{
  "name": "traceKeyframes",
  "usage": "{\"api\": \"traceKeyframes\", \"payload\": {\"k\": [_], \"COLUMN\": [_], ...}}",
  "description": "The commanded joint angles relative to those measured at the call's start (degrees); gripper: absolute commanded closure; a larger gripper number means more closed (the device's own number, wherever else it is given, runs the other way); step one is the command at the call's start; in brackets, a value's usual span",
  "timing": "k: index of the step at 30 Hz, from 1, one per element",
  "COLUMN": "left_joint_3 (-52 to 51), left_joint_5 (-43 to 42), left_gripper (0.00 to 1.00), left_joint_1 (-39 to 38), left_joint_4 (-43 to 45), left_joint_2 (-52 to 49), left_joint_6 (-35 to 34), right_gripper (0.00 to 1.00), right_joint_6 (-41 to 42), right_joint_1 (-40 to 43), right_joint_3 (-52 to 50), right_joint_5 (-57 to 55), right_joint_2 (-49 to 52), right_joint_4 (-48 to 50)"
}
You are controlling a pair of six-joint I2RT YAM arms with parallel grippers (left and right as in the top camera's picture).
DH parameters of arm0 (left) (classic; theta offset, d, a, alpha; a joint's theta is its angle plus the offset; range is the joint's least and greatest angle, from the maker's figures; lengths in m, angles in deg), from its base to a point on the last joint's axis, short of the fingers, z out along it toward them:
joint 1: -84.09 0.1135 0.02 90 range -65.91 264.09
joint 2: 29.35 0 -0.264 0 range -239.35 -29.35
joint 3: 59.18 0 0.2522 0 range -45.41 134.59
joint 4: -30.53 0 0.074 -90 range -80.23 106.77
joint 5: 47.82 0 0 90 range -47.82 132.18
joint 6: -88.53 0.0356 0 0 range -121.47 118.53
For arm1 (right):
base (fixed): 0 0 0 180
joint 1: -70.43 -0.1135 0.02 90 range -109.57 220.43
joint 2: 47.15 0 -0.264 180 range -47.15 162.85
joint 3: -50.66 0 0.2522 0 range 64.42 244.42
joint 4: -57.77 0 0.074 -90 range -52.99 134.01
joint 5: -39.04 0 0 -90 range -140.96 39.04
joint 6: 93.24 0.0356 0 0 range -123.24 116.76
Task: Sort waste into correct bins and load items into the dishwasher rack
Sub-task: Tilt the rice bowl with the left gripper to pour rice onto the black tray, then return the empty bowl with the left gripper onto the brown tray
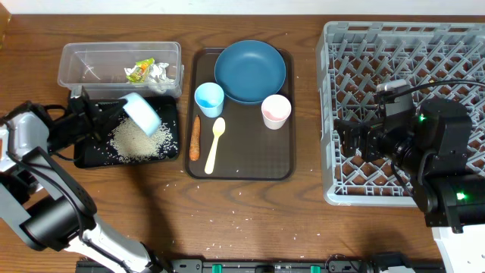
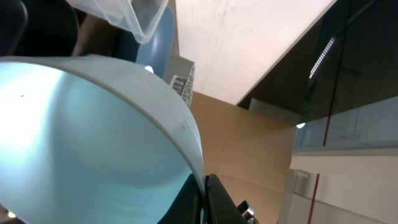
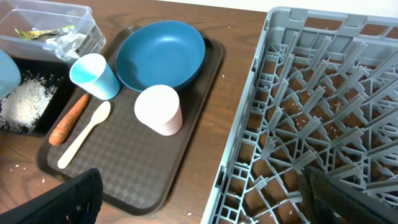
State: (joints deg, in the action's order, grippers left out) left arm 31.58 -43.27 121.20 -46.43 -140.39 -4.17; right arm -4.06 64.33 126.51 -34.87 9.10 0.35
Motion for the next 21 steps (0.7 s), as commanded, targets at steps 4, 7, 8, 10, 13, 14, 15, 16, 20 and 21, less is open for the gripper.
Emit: {"api": "traceKeyframes", "payload": {"k": [4,7,8,10,13,14,15,16,20,21], "left_joint_3": [-0.2,-0.2,-0.2,-0.2,0.2,0.4,0.4,0.4,0.4,0.4], "left_joint_5": [-1.8,8.1,8.6,3.4,-4.7,-4.7,-4.7,-4.7,-0.8,1.2], "left_gripper": [0.94,0.94,0.94,0.94,0.94,0.94,0.94,0.94,0.94,0.94], "left_joint_1": [-2.7,-2.8,-2.9,-2.8,-2.7,-2.8,-3.3,-4.2,-10.2,-11.9], "left_joint_4": [-0.3,1.1,0.8,0.4,-3.0,-3.7,-4.4,-5.7,-6.4,-6.4], "left_joint_2": [0.4,0.3,0.3,0.3,0.4,0.7,1.3,2.2,6.6,7.8], "left_joint_6": [3.7,3.5,3.8,4.4,1.2,1.6,2.8,4.1,6.1,6.1], "right_gripper": [0.01,0.01,0.01,0.01,0.01,0.01,0.01,0.01,0.01,0.01], "right_joint_6": [-0.1,-0.1,-0.1,-0.1,-0.1,-0.1,-0.1,-0.1,-0.1,0.0], "right_joint_1": [0.7,0.7,0.7,0.7,0.7,0.7,0.7,0.7,0.7,0.7], "right_joint_3": [0.9,0.9,0.9,0.9,0.9,0.9,0.9,0.9,0.9,0.9], "right_joint_5": [0.5,0.5,0.5,0.5,0.9,1.1,1.4,1.4,3.4,4.4], "right_joint_2": [0.0,0.0,0.0,0.0,0.0,0.0,0.0,0.0,0.0,0.0], "right_joint_4": [0.2,0.1,-0.1,-0.3,-0.2,0.1,0.3,0.7,2.2,2.9]}}
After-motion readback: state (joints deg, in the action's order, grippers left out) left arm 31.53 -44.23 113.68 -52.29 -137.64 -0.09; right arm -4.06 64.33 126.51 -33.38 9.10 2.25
